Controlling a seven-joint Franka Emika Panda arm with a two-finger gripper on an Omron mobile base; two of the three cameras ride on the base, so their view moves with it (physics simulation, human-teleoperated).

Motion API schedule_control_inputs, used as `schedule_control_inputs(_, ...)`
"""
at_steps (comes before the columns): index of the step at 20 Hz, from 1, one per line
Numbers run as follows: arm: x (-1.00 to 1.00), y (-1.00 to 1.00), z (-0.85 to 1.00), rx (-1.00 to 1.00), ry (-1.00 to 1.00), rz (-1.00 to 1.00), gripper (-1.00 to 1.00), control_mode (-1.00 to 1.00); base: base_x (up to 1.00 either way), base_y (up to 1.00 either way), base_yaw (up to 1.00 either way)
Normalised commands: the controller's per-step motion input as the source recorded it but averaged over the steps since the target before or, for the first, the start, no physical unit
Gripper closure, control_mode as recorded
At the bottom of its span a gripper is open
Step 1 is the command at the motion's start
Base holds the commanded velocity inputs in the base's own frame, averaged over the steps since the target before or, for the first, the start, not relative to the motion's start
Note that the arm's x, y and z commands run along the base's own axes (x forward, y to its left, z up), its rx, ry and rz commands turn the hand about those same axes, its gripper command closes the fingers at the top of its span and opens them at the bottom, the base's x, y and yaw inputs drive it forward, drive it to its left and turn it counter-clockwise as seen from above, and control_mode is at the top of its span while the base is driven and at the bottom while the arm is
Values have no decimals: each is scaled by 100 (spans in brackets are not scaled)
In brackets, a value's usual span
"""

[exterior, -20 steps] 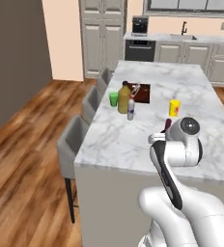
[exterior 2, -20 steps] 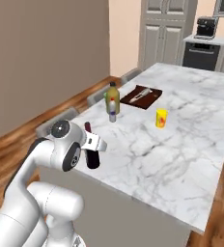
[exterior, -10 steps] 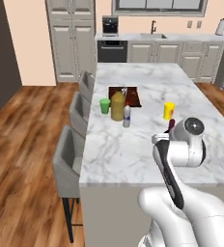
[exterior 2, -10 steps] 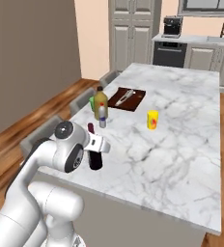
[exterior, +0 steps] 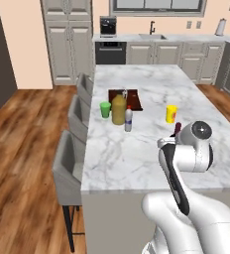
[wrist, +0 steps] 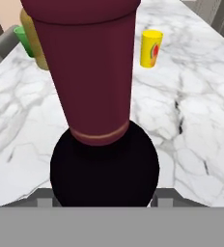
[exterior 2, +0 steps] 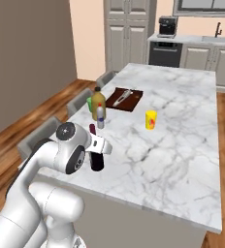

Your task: Place the drinks on the dining counter in a tight cluster.

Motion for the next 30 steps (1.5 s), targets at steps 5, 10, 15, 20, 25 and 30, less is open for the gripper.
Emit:
schedule_control_inputs(5, 0, 0, 0, 0, 0, 0, 100, 100, 53, 4, -10)
schedule_control_inputs(10, 0, 0, 0, 0, 0, 0, 100, 100, 5, 0, -3)
schedule_control_inputs(15, 0, 0, 0, 0, 0, 0, 100, 100, 0, 0, 0)
schedule_control_inputs(20, 7, 1, 1, 0, 0, 0, 100, -100, 10, 0, 0)
schedule_control_inputs(25, 59, 0, 17, 0, -5, 0, 100, -100, 0, 0, 0)
schedule_control_inputs(30, 79, 0, 16, 3, 0, 0, 100, -100, 0, 0, 0)
